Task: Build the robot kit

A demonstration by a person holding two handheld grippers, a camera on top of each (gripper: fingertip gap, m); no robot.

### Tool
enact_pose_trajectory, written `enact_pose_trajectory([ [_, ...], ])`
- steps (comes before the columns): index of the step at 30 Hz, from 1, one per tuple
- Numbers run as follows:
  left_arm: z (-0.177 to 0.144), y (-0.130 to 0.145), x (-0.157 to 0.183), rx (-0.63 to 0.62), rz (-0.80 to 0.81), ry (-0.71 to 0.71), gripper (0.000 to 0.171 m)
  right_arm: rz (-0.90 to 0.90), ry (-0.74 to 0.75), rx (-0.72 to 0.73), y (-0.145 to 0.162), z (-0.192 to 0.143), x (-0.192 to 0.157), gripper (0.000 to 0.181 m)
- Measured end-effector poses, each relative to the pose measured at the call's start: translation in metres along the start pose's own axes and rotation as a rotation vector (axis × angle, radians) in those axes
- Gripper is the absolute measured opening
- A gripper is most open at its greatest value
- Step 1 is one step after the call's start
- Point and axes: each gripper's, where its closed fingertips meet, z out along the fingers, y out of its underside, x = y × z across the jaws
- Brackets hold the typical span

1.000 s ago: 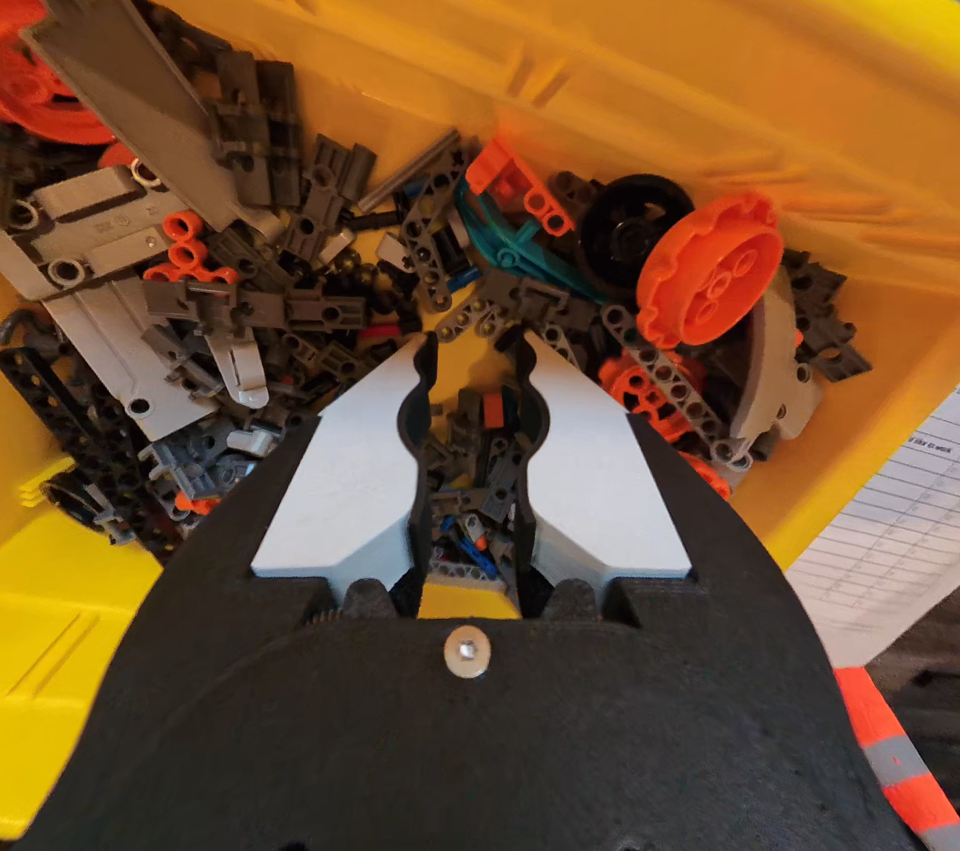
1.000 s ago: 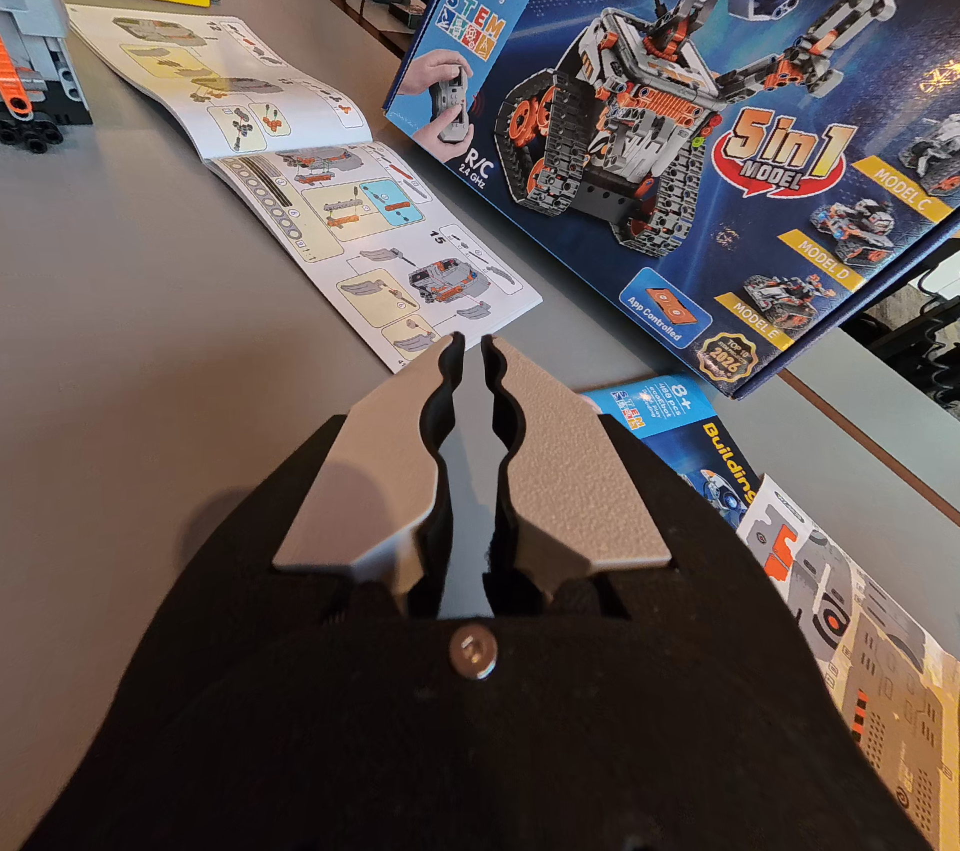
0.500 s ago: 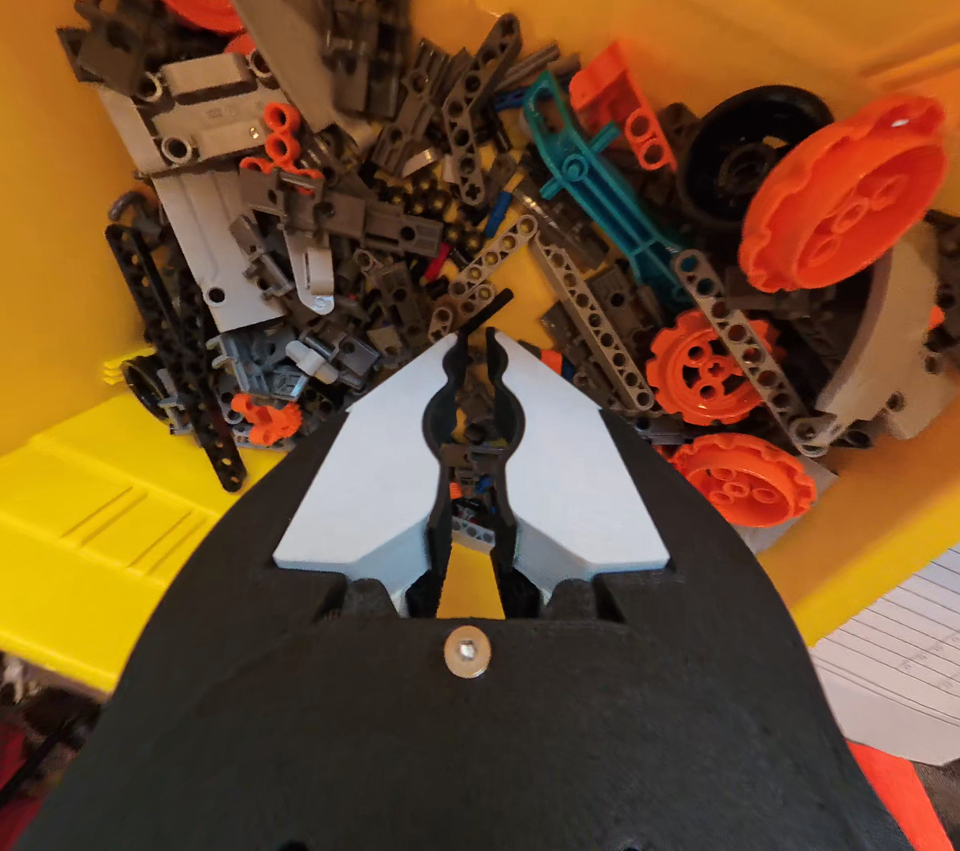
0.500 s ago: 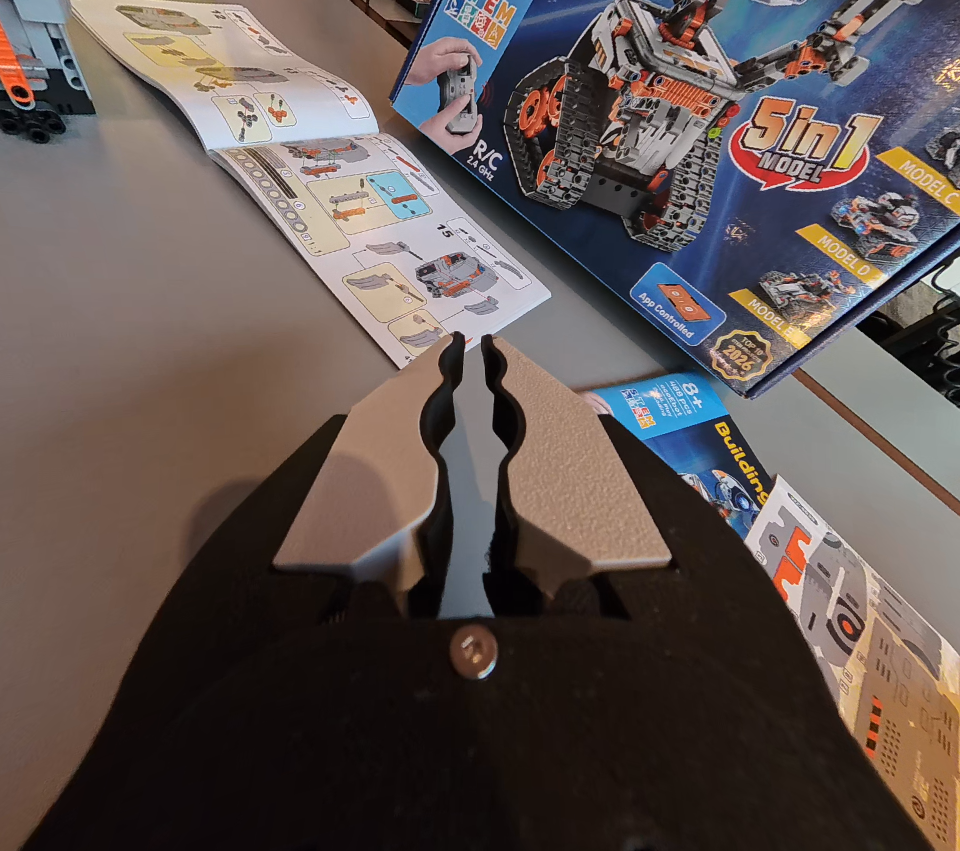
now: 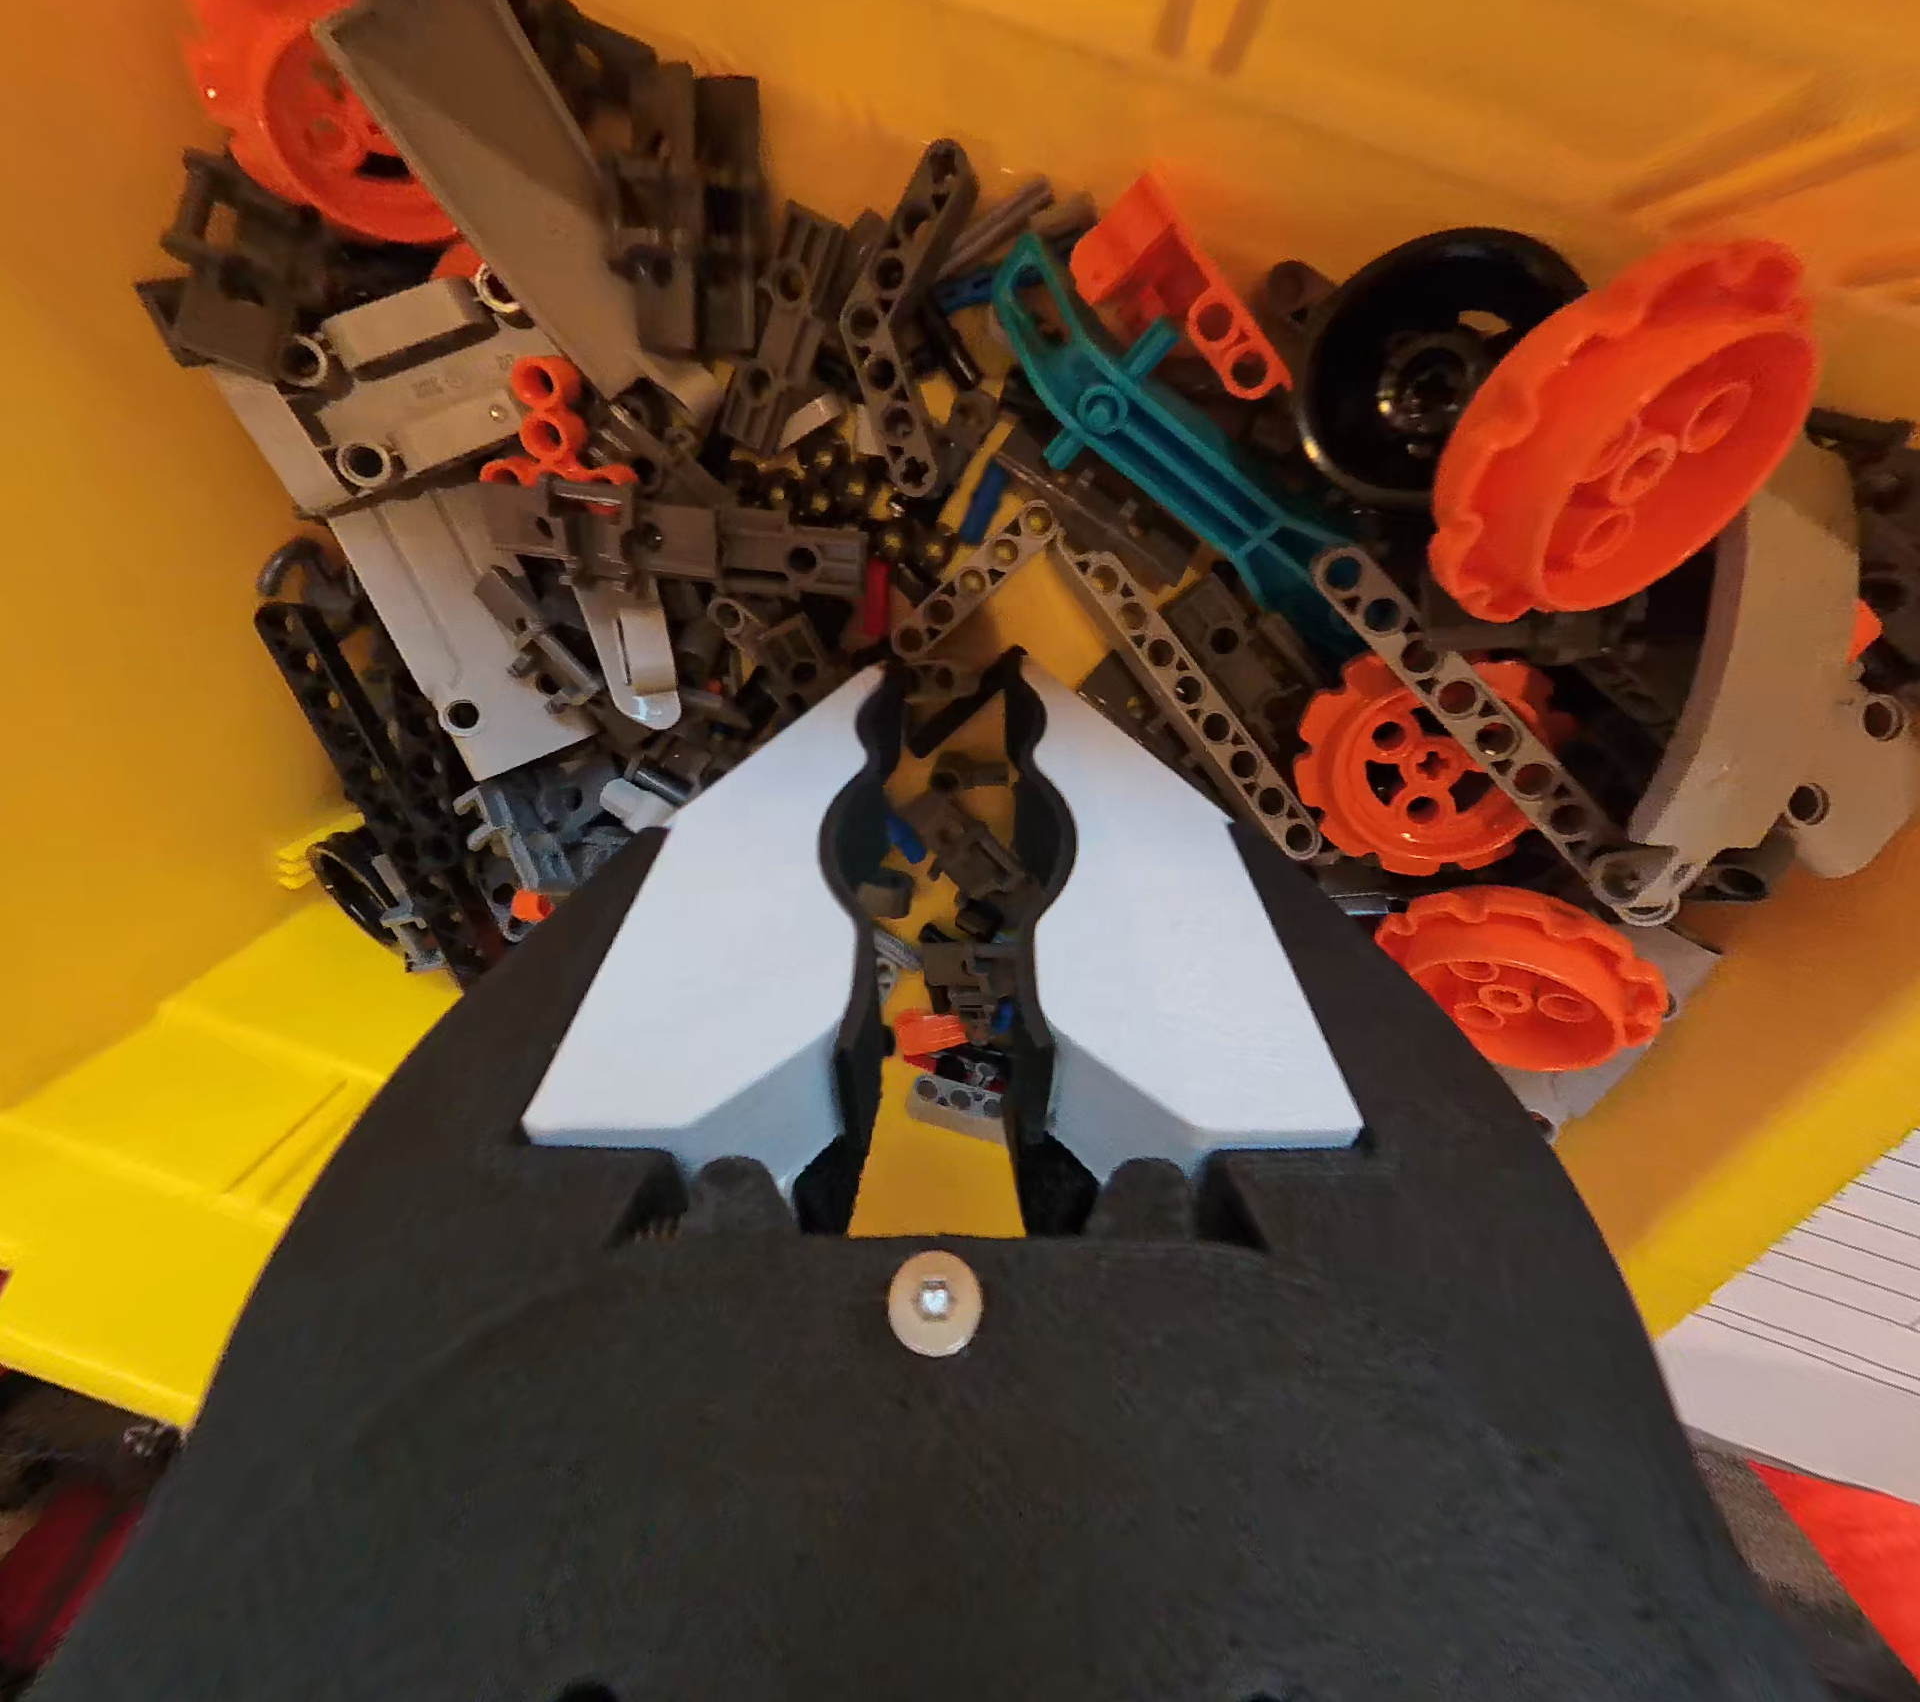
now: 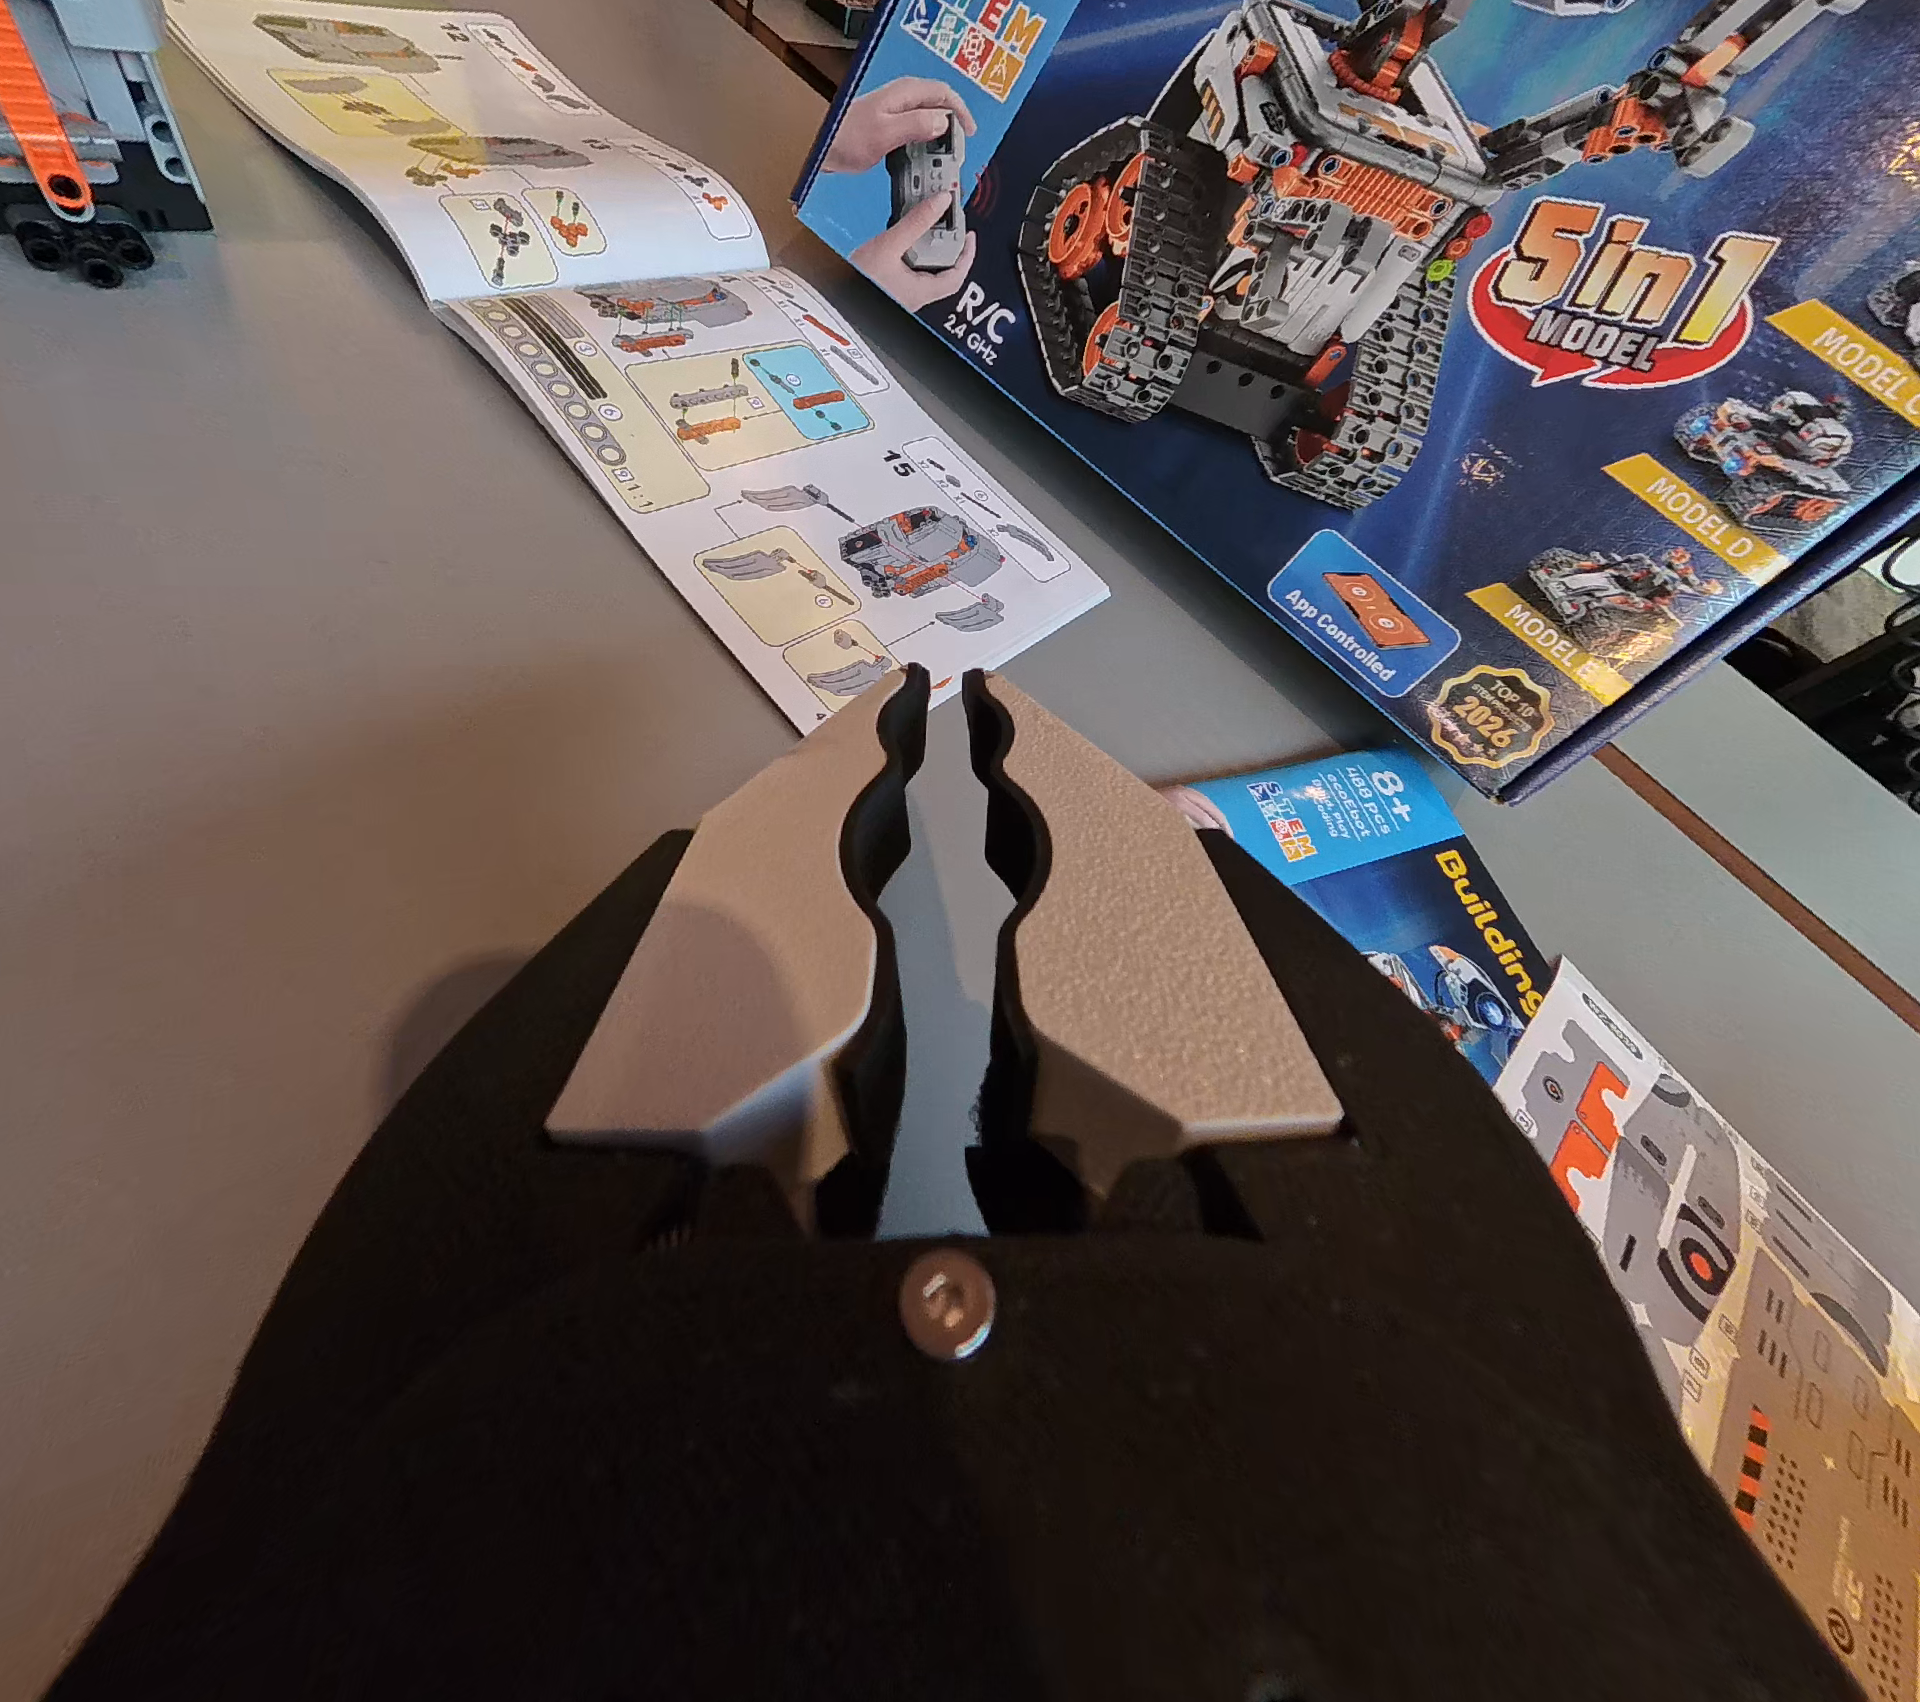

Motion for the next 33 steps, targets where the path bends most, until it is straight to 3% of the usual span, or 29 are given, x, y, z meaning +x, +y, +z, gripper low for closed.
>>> enact_pose_trajectory([
  [4, 0.003, 0.006, 0.004, -0.028, 0.008, 0.033, 0.021, 0.004, -0.005, 0.001, 0.0, 0.0, 0.0, 0.005],
  [8, 0.003, 0.006, 0.009, -0.029, 0.023, 0.038, 0.009, 0.009, -0.009, 0.003, 0.0, 0.0, 0.0, 0.005],
  [14, 0.003, 0.009, 0.012, -0.025, -0.088, 0.07, 0.003, 0.003, -0.009, -0.002, 0.0, 0.0, -0.001, 0.005],
  [25, -0.03, -0.002, 0.003, 0.127, -0.218, -0.016, 0.0, 0.009, -0.016, 0.027, -0.007, -0.003, -0.001, 0.005],
  [31, -0.026, 0.017, 0.008, 0.024, -0.207, -0.014, 0.001, 0.0, -0.023, 0.043, -0.012, -0.006, -0.003, 0.005],
  [33, -0.018, 0.022, 0.012, -0.02, -0.211, 0.009, 0.012, -0.002, -0.025, 0.042, -0.012, -0.006, -0.004, 0.005],
])
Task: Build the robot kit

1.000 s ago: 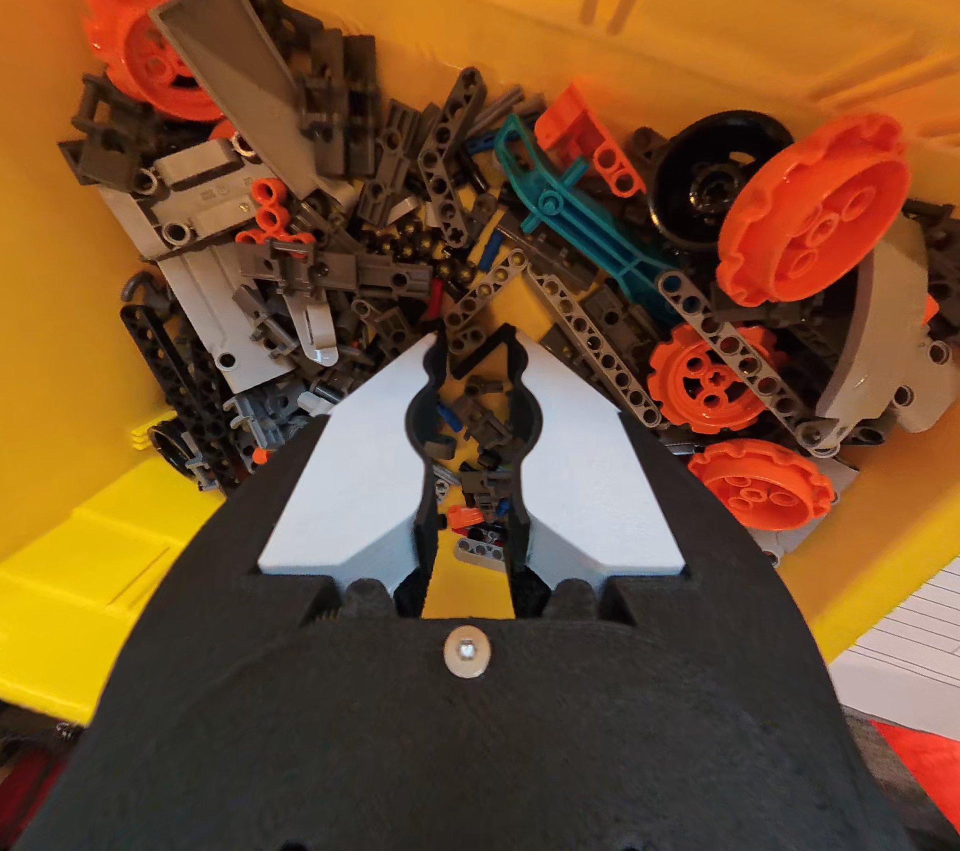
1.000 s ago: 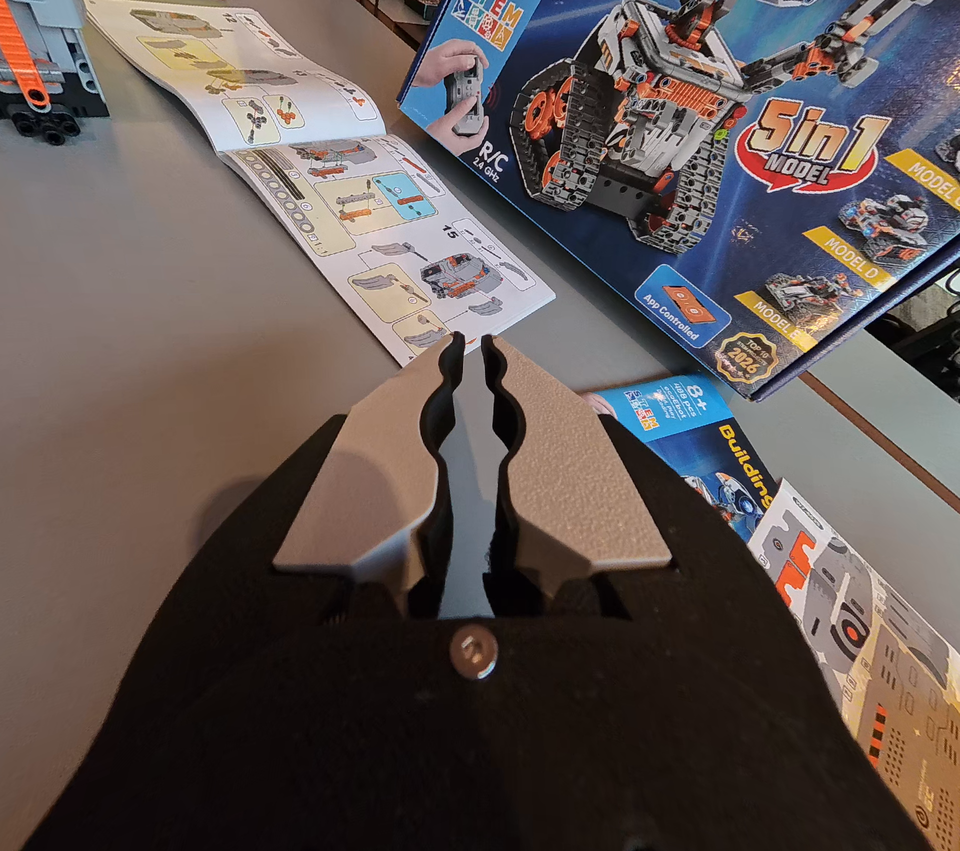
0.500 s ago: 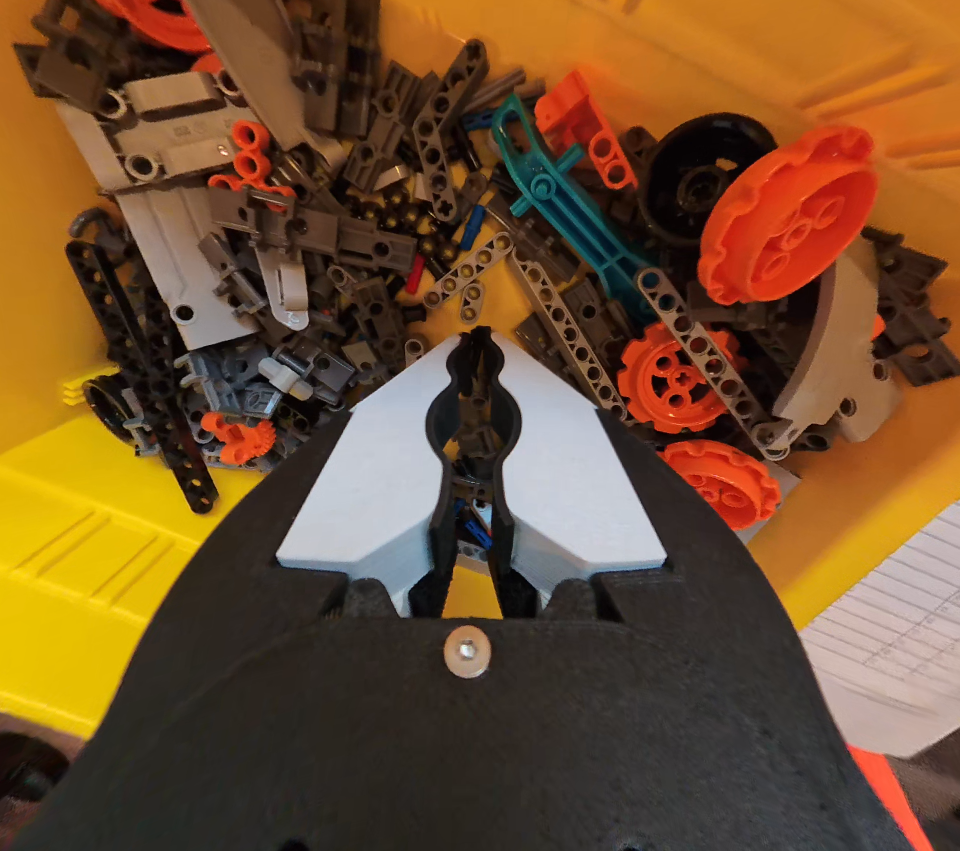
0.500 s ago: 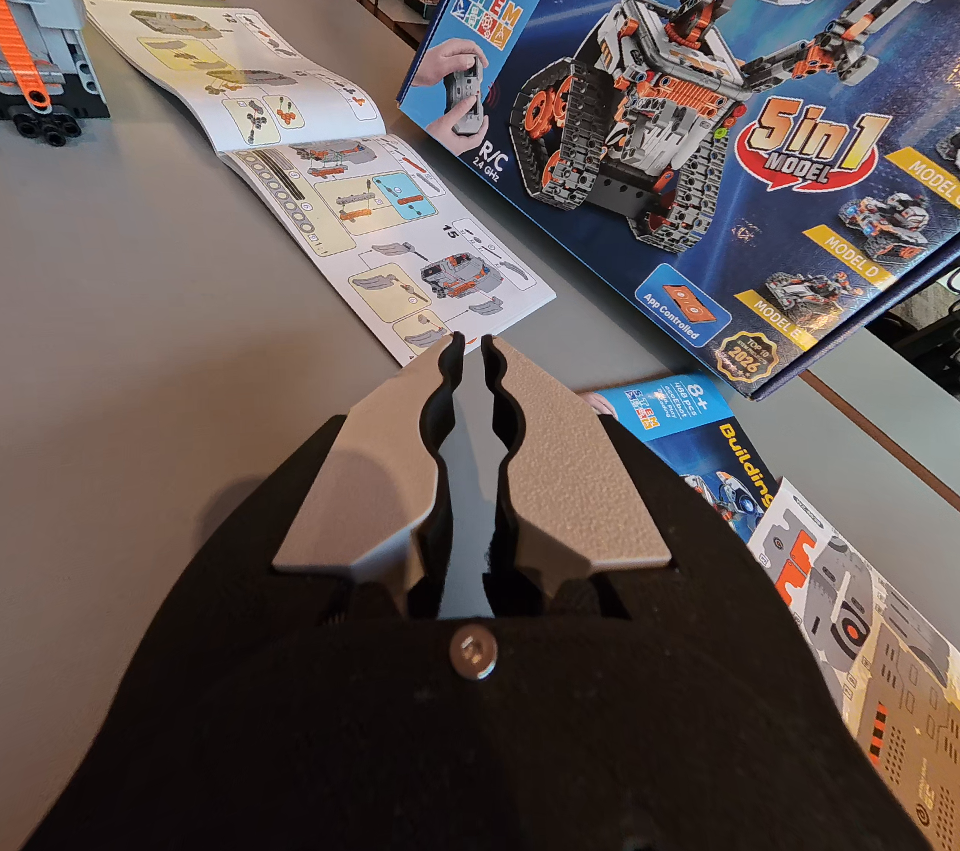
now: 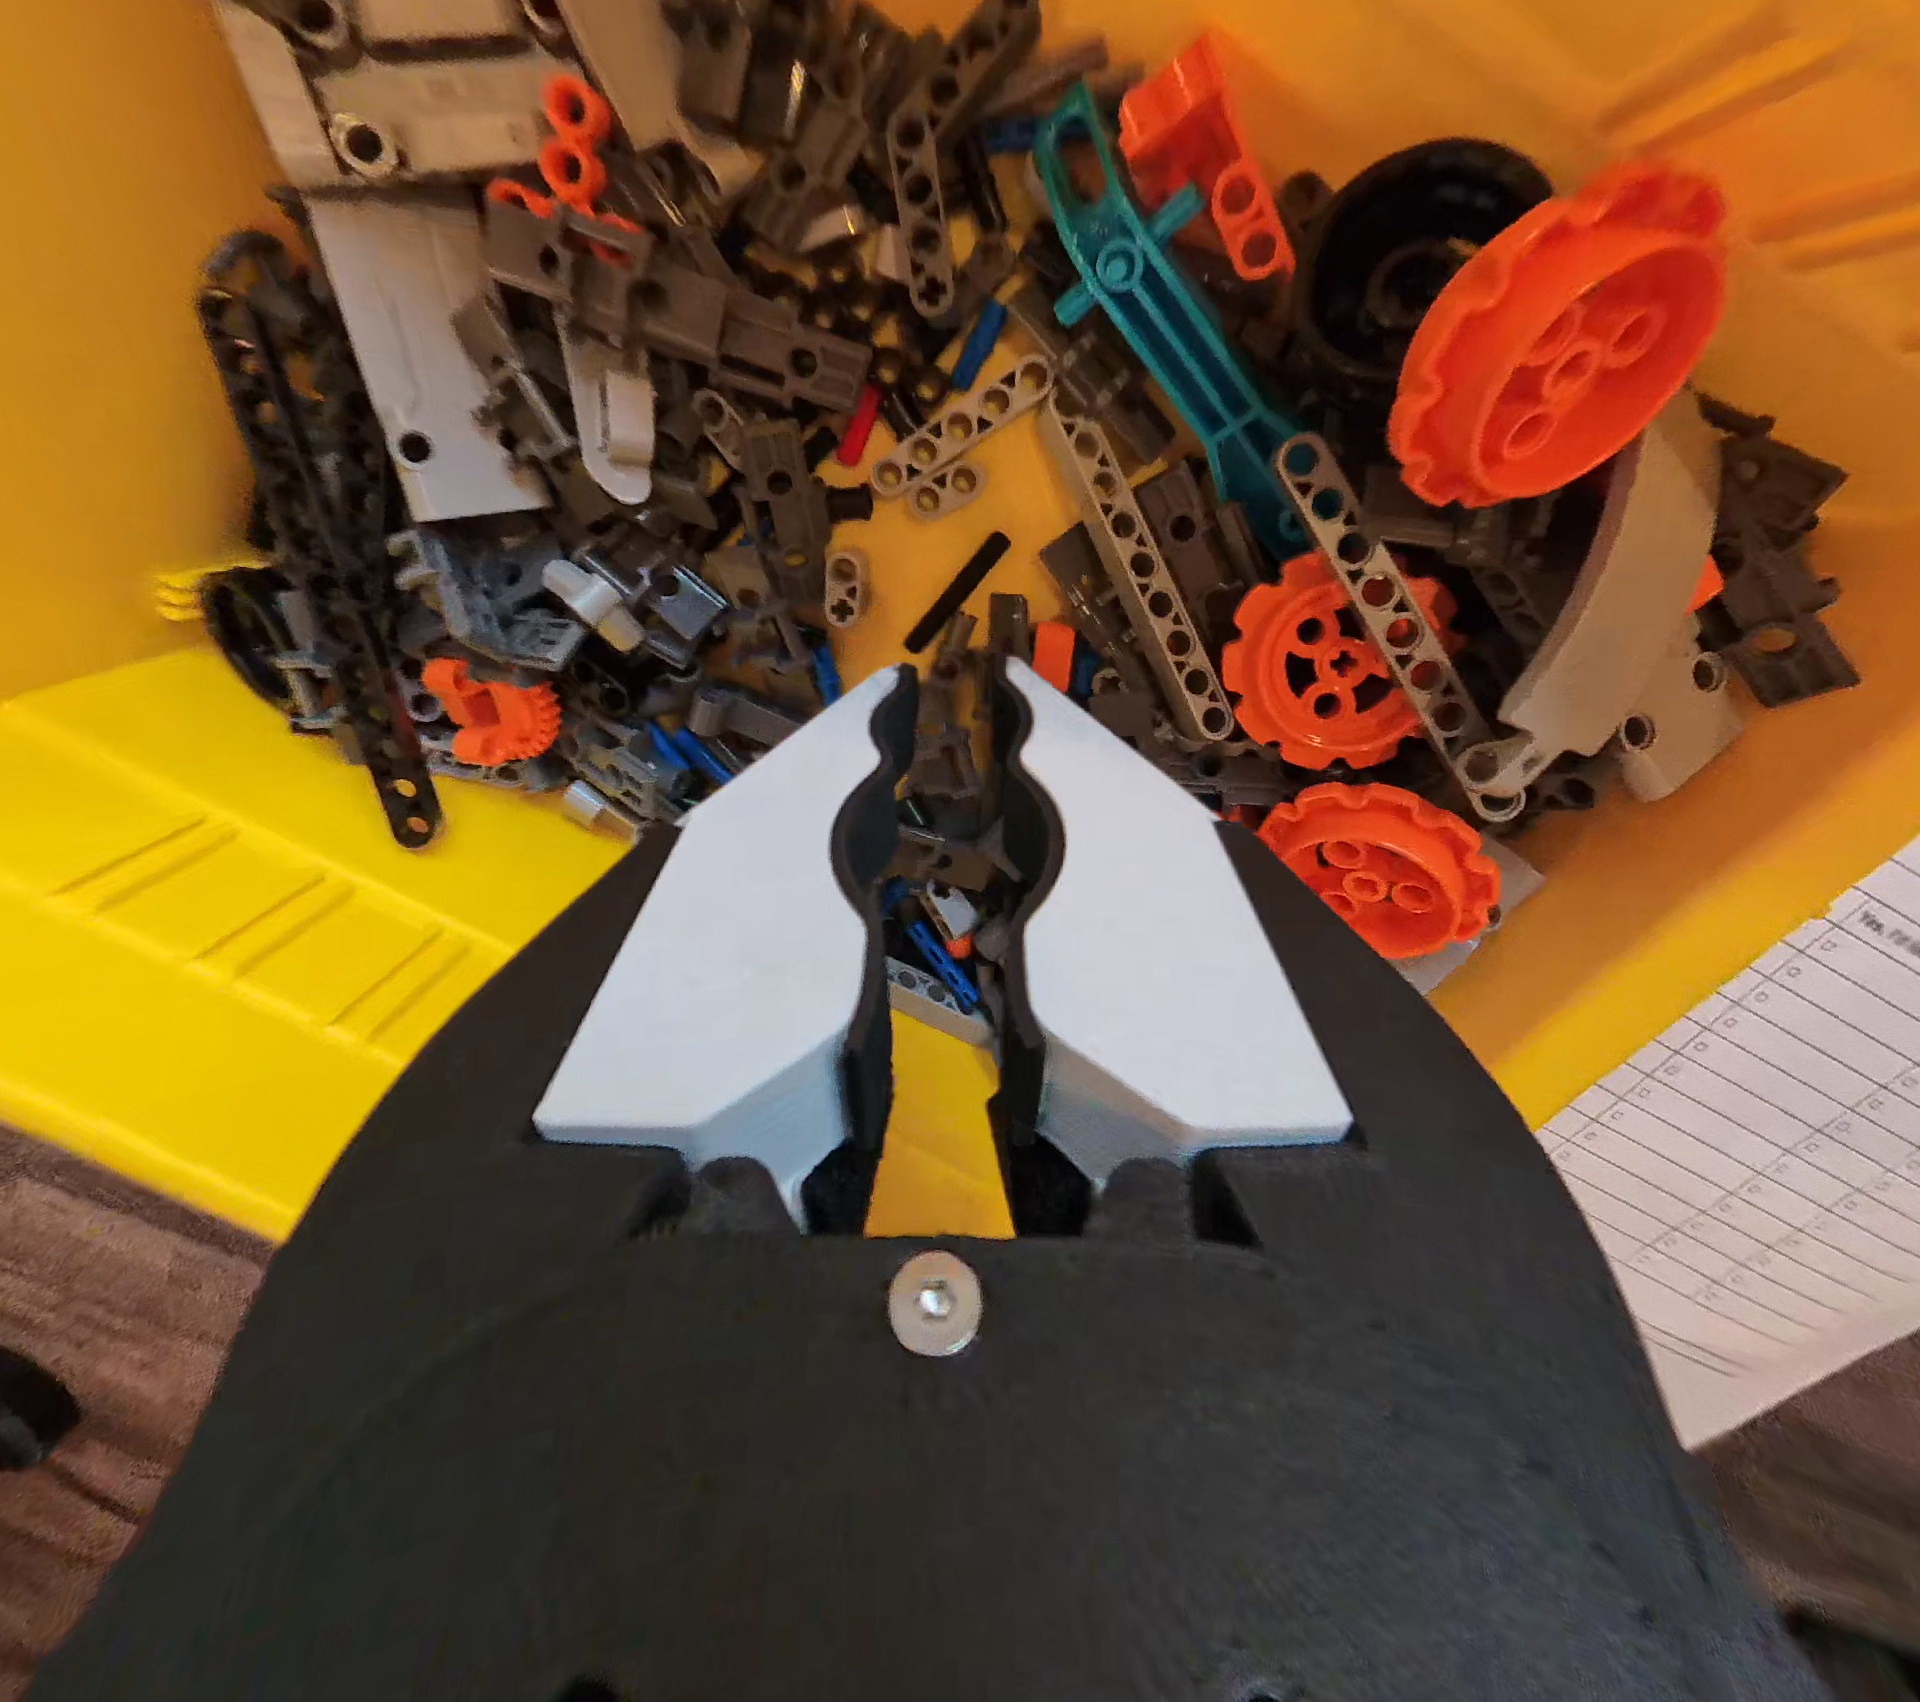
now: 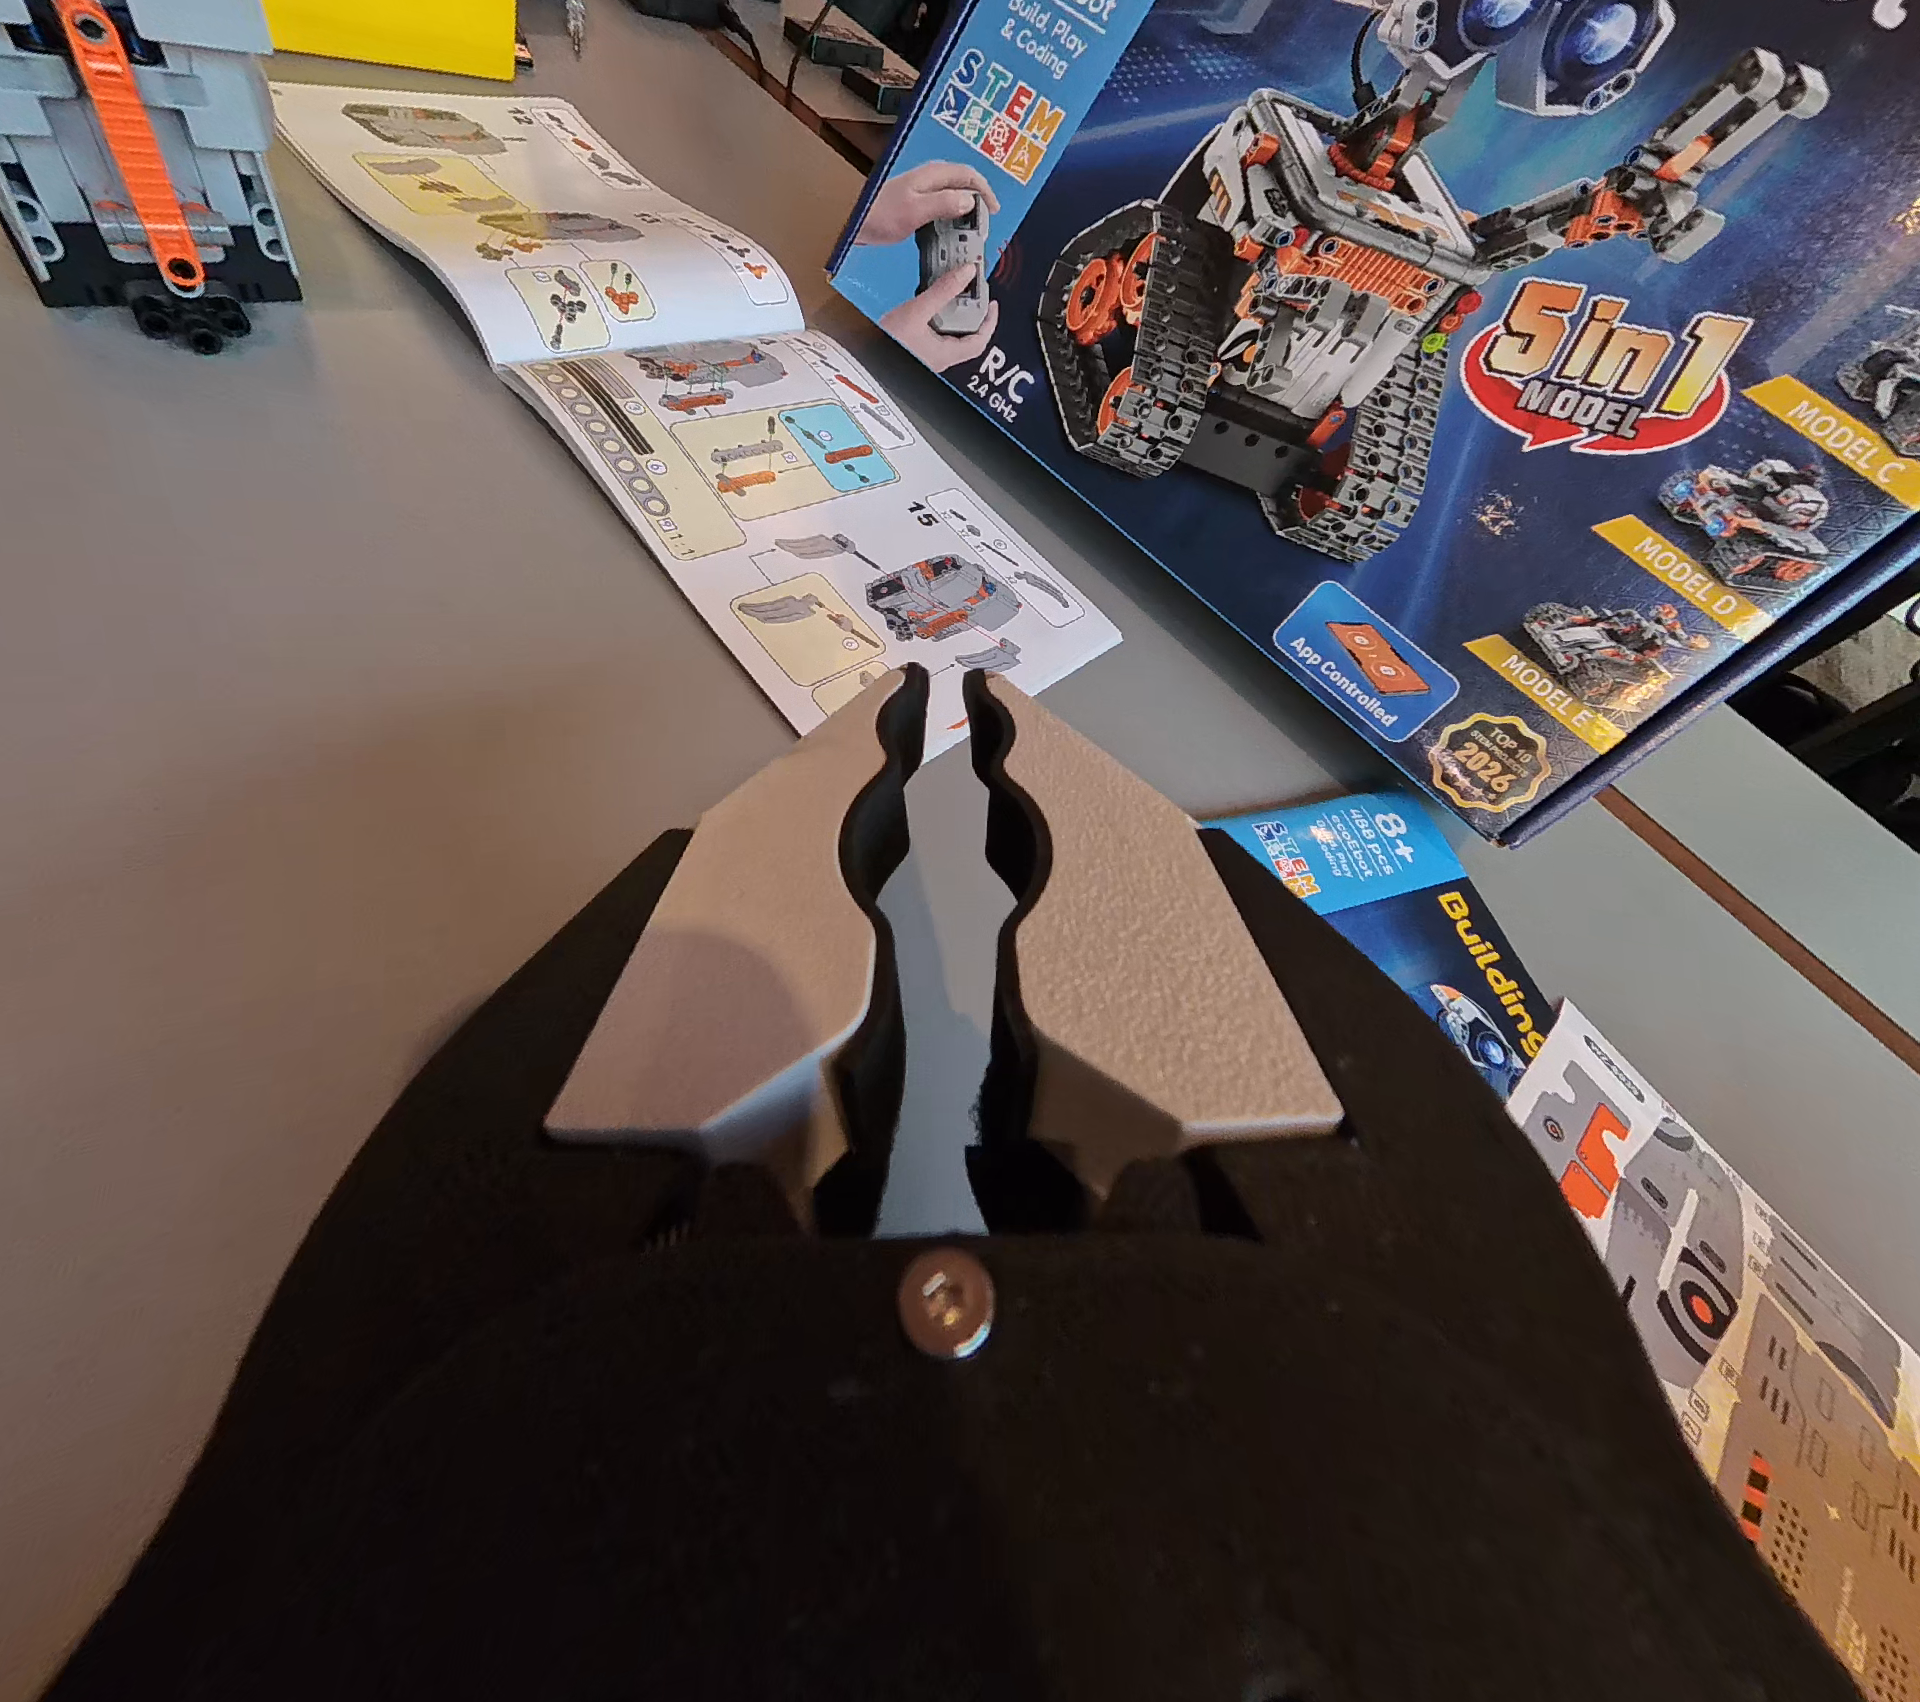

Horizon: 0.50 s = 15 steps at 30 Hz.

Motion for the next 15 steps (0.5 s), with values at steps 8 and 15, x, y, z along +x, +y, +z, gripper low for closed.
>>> enact_pose_trajectory([
  [8, 0.0, -0.003, -0.011, 0.03, -0.016, -0.015, 0.013, -0.001, -0.009, -0.005, 0.002, 0.002, -0.002, 0.005],
  [15, 0.003, 0.0, -0.015, -0.03, 0.045, 0.007, 0.006, 0.0, -0.001, -0.011, 0.004, 0.005, -0.001, 0.005],
])
